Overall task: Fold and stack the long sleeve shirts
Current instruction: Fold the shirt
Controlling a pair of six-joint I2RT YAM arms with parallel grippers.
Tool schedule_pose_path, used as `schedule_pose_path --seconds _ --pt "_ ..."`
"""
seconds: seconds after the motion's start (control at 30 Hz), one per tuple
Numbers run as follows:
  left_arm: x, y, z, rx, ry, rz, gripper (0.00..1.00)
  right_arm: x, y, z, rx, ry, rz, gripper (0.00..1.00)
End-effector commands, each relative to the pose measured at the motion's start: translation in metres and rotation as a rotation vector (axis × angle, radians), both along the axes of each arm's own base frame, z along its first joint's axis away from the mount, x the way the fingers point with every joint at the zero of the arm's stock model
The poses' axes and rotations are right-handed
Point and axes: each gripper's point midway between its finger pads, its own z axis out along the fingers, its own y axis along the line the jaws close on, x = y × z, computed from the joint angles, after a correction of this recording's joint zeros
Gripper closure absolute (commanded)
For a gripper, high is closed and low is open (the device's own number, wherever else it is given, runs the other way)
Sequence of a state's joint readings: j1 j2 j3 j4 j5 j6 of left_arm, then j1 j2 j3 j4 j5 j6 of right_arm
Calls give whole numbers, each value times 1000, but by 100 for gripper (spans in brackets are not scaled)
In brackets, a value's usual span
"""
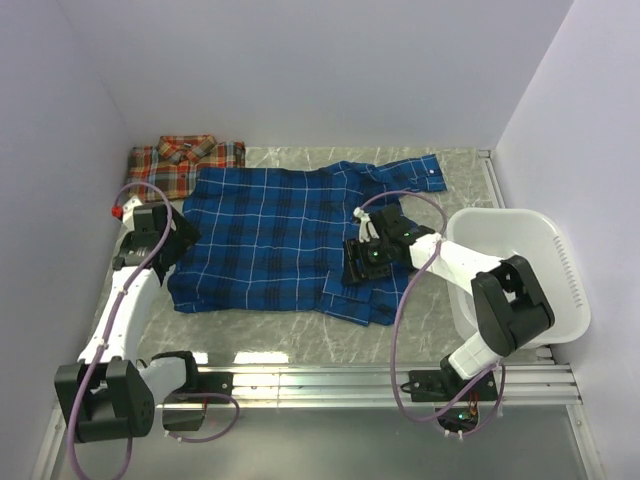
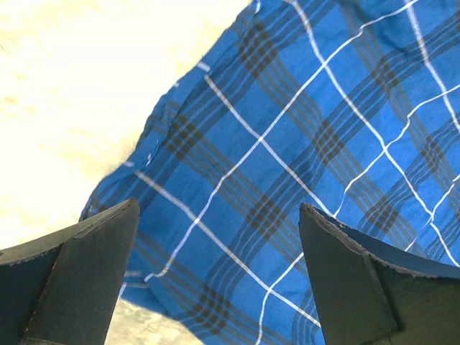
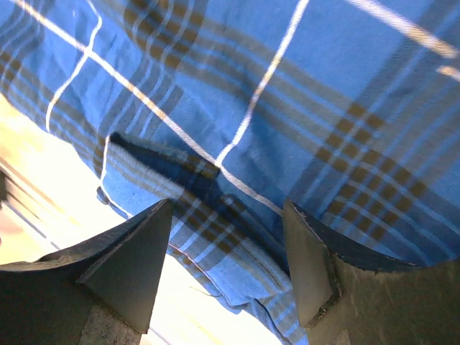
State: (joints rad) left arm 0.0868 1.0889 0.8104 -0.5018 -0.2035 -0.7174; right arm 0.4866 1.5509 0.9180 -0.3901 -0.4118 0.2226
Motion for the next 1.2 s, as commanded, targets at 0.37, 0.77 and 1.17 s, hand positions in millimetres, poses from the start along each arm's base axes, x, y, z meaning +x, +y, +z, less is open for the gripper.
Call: schedule_pose_path --seconds 0.37,0.77,1.17 --pt "-2 9 -3 77 -29 -22 1 -48 28 30 105 -24 222 64" --pt "-1 5 -3 60 -36 -41 1 -75 30 11 58 61 285 56" --pt "0 4 -2 60 -39 -46 1 -90 38 0 -8 94 370 76"
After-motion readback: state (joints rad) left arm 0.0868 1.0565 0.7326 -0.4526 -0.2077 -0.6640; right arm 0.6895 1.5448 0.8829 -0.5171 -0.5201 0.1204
